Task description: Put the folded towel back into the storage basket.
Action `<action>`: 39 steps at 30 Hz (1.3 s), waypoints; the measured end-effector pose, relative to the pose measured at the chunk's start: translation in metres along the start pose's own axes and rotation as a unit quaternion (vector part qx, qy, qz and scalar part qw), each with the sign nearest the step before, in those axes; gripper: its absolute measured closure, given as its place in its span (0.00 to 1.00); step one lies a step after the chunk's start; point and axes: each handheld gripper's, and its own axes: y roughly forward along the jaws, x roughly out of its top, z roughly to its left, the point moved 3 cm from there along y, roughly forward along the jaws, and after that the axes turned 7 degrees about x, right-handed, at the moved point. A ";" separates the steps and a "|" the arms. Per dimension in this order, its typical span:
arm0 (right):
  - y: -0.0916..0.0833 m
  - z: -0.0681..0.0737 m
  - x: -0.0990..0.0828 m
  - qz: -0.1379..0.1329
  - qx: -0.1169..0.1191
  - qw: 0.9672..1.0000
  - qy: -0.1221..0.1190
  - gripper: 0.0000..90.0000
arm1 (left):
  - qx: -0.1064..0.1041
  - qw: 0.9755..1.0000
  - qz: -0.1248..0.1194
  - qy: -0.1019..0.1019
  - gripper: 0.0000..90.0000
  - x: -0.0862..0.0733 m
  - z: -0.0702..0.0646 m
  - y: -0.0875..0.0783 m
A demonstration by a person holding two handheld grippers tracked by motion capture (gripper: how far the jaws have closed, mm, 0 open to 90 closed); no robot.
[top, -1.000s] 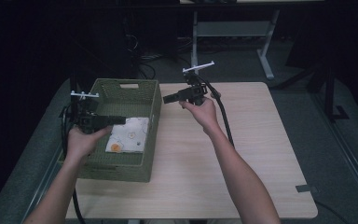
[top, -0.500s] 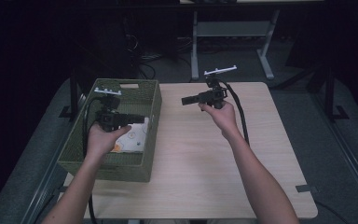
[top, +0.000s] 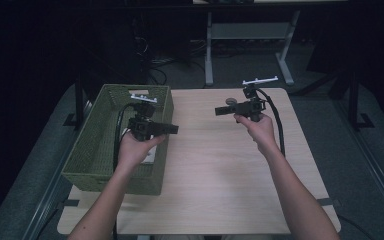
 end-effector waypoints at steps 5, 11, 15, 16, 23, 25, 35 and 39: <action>-0.013 -0.005 -0.006 -0.006 -0.003 1.000 0.003 0.58 | -0.006 1.000 0.004 0.005 0.74 0.001 -0.011 0.010; -0.025 -0.013 -0.015 -0.009 -0.008 1.000 0.010 0.57 | -0.010 1.000 0.007 0.010 0.73 0.002 -0.019 0.021; -0.032 -0.017 -0.019 -0.010 -0.012 1.000 0.012 0.56 | -0.012 1.000 0.008 0.010 0.73 0.003 -0.022 0.025; -0.034 -0.018 -0.020 -0.010 -0.013 1.000 0.013 0.56 | -0.013 1.000 0.007 0.011 0.73 0.003 -0.023 0.026; -0.048 -0.025 -0.030 -0.012 -0.018 1.000 0.017 0.54 | -0.014 1.000 0.008 0.014 0.69 0.002 -0.032 0.035; -0.052 -0.028 -0.034 -0.013 -0.021 0.999 0.020 0.53 | -0.014 1.000 0.008 0.018 0.69 0.001 -0.034 0.038; -0.071 -0.042 -0.052 -0.023 -0.028 0.999 0.037 0.49 | -0.019 1.000 0.009 0.018 0.63 -0.002 -0.046 0.051; -0.078 -0.046 -0.058 -0.028 -0.023 0.998 0.041 0.48 | -0.024 1.000 0.004 0.015 0.61 -0.002 -0.050 0.055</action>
